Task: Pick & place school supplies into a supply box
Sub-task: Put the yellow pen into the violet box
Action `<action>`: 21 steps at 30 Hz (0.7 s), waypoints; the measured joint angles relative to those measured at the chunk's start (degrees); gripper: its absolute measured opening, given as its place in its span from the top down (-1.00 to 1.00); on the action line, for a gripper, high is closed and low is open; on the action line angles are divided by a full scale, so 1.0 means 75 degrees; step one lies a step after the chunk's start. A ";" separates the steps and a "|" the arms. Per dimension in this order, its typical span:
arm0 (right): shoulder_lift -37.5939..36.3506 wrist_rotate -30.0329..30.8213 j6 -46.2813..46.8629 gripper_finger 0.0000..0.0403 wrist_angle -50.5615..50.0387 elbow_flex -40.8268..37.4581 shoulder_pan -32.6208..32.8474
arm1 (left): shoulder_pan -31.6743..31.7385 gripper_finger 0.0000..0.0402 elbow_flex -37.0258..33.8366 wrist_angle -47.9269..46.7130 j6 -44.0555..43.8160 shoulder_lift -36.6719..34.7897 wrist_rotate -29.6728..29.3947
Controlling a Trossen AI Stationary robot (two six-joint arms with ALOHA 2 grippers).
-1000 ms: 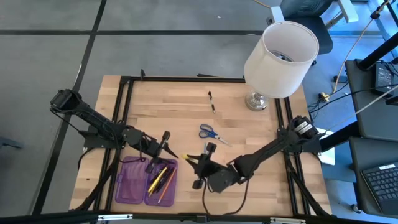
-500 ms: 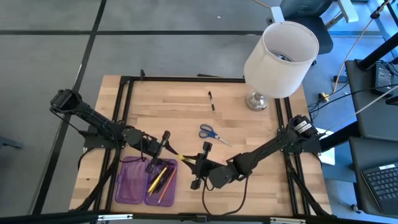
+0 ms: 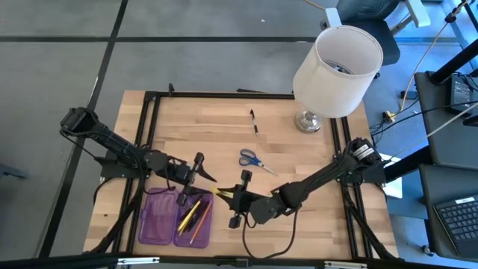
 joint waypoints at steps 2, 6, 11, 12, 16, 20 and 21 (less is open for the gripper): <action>0.0000 0.0013 0.0000 0.70 0.0005 0.0000 0.0000 | 0.0000 0.13 0.0000 0.0058 0.0151 0.0000 0.0002; 0.0000 0.0017 -0.0012 0.70 0.0001 0.0000 0.0000 | 0.0000 0.17 0.0000 0.0061 0.0192 0.0000 0.0010; 0.0000 0.0020 0.0119 0.70 -0.0009 0.0000 0.0000 | -0.0003 0.21 0.0000 -0.0015 0.0195 -0.0096 0.0051; 0.0000 0.0020 0.0201 0.70 -0.0007 0.0000 0.0000 | -0.0003 0.22 0.0000 -0.0014 0.0195 -0.0133 0.0090; 0.0000 0.0026 0.0230 0.70 0.0104 -0.0108 0.0003 | -0.0003 0.23 0.0000 -0.0052 0.0196 -0.0160 0.0133; 0.0000 0.0030 0.0196 0.70 0.0163 -0.0108 -0.0006 | -0.0003 0.23 0.0000 -0.0051 0.0103 -0.0163 0.0138; 0.0000 0.0029 0.0194 0.70 0.0178 -0.0108 -0.0016 | -0.0003 0.23 0.0000 -0.0053 0.0018 -0.0163 0.0141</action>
